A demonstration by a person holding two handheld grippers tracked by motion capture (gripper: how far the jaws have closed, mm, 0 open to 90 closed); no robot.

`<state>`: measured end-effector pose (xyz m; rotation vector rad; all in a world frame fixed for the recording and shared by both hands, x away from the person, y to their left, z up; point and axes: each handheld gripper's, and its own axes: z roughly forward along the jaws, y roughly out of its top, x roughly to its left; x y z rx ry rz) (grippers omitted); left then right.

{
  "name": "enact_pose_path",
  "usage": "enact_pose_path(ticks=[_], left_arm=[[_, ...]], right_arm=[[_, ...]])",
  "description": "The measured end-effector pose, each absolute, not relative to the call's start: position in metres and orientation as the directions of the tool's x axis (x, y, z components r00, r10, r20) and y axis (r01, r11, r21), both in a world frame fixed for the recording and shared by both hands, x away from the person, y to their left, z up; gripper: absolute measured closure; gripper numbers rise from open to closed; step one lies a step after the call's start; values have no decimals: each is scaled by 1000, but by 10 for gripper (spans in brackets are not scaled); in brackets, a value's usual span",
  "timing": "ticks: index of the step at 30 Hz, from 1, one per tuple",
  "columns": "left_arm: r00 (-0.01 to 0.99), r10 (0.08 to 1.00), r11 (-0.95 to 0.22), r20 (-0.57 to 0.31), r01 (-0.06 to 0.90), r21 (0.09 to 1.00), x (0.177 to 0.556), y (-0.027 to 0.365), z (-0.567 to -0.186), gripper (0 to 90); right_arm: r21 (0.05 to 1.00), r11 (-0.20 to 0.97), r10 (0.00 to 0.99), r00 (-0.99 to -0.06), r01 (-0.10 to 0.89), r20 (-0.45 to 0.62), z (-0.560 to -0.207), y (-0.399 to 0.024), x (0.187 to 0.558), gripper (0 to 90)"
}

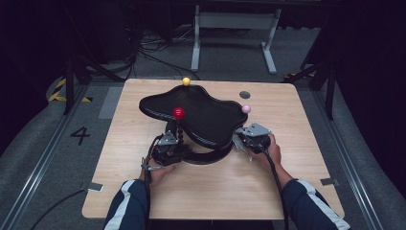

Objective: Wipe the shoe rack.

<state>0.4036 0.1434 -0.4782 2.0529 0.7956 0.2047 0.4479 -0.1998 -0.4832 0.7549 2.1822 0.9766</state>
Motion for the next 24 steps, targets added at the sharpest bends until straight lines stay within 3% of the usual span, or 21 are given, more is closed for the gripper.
enact_pose_path(ticks=[15, 21, 24], left_arm=[[777, 613, -391, -145, 457, 799, 404, 143, -478, 722], [780, 608, -395, -146, 458, 796, 405, 144, -478, 722], [781, 607, -395, -147, 458, 796, 405, 144, -478, 722]], right_arm=[[769, 625, 572, -751, 139, -330, -480, -175, 431, 820], [770, 609, 654, -670, 191, -351, -482, -187, 440, 824], [787, 575, 680, -666, 223, -308, -482, -196, 446, 824]])
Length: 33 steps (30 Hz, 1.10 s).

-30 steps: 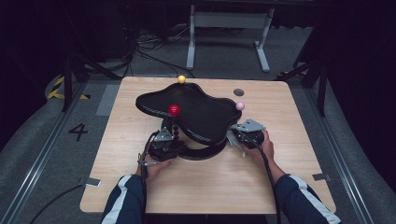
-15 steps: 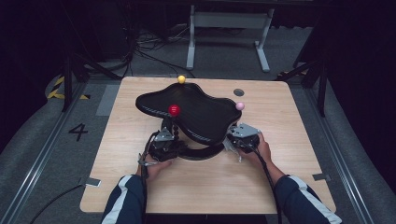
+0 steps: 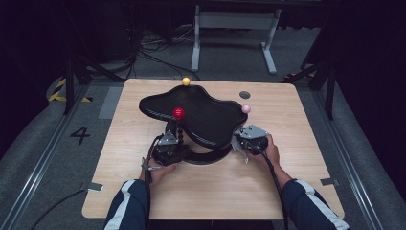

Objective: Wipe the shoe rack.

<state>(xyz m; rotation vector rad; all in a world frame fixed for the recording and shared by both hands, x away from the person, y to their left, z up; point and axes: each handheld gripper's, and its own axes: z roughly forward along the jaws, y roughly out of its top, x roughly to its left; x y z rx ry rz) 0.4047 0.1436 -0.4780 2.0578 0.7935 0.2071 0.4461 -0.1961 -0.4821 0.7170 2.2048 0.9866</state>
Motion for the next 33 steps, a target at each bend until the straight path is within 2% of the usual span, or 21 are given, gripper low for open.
enact_pose_path(ticks=[5, 21, 33], left_arm=[[781, 607, -396, -147, 458, 796, 405, 144, -478, 722], [781, 605, -387, -154, 458, 800, 404, 143, -479, 714], [777, 611, -387, -150, 459, 800, 403, 142, -478, 733]], right_arm=[[792, 574, 660, -690, 209, -296, -482, -193, 444, 825], [787, 613, 501, -806, 72, -316, -482, -151, 409, 826], [772, 633, 494, -798, 57, -346, -481, -153, 411, 822]])
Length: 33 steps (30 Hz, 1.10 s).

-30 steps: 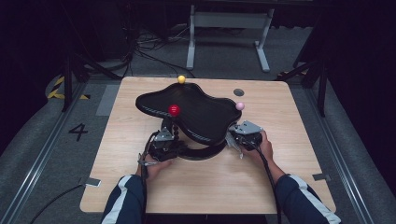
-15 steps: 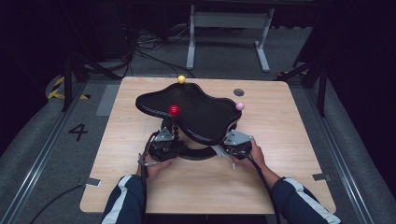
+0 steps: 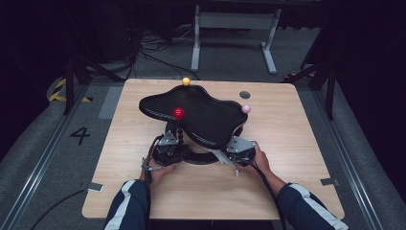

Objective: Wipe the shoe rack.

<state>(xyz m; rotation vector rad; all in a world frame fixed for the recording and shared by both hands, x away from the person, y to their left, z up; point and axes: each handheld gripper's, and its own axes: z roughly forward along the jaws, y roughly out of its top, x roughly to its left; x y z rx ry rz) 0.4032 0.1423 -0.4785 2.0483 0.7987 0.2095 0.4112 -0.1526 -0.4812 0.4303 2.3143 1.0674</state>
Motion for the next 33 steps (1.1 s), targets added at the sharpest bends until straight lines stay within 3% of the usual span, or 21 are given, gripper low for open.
enact_pose_path(ticks=[8, 14, 33], left_arm=[[775, 613, -385, -154, 463, 799, 403, 142, -478, 728], [775, 613, -385, -154, 463, 798, 403, 142, -478, 728], [782, 606, -391, -144, 451, 802, 403, 142, -478, 725]], right_arm=[[773, 607, 632, -700, 182, -332, -481, -184, 437, 822], [767, 611, 656, -667, 195, -354, -482, -192, 442, 824], [765, 638, 524, -778, 89, -347, -481, -161, 417, 825]])
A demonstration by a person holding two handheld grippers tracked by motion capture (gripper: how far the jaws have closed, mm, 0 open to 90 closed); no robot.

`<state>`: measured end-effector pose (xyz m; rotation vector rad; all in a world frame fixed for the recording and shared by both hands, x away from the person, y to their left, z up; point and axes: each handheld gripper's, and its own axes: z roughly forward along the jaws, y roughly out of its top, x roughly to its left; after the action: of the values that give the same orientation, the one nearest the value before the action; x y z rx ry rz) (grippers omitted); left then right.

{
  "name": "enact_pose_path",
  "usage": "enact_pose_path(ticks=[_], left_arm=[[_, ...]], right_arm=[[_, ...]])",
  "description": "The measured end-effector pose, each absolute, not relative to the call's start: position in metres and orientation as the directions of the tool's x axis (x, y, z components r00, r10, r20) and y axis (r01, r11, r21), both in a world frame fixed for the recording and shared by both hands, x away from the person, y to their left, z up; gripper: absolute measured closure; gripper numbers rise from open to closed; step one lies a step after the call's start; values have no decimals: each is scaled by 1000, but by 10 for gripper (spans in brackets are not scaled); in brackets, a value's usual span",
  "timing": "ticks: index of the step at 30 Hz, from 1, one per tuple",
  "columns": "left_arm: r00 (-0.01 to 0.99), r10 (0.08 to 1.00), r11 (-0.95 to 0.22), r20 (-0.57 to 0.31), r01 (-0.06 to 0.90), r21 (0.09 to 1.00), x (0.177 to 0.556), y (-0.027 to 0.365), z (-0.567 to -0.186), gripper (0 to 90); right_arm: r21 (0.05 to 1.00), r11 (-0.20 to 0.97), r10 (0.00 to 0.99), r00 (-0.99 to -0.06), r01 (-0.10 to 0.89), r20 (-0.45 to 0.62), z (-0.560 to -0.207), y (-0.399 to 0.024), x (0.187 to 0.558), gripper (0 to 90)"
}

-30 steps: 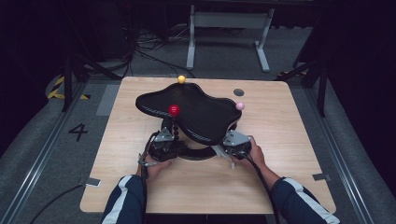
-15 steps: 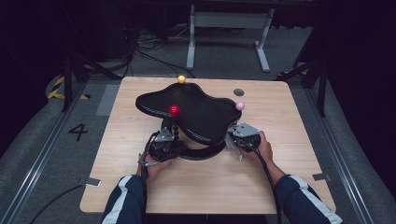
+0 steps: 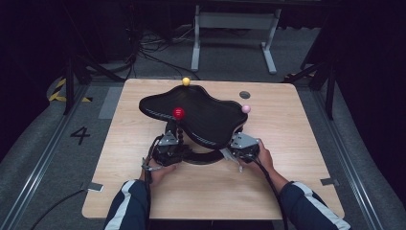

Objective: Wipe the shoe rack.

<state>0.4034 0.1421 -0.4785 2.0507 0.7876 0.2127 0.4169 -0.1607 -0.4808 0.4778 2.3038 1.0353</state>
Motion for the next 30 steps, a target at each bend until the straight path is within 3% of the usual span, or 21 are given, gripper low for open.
enact_pose_path(ticks=[10, 19, 24, 30], left_arm=[[782, 606, -391, -144, 451, 802, 403, 142, -478, 725], [777, 612, -391, -148, 460, 797, 403, 143, -478, 727], [775, 614, -387, -148, 459, 800, 403, 142, -478, 727], [775, 614, -387, -148, 459, 800, 403, 142, -478, 728]], right_arm=[[762, 647, 445, -824, 25, -351, -480, -136, 397, 824], [736, 677, 427, -810, -10, -403, -480, -136, 397, 821], [733, 679, 481, -774, 32, -413, -480, -153, 412, 821], [751, 643, 605, -699, 148, -381, -481, -188, 436, 819]])
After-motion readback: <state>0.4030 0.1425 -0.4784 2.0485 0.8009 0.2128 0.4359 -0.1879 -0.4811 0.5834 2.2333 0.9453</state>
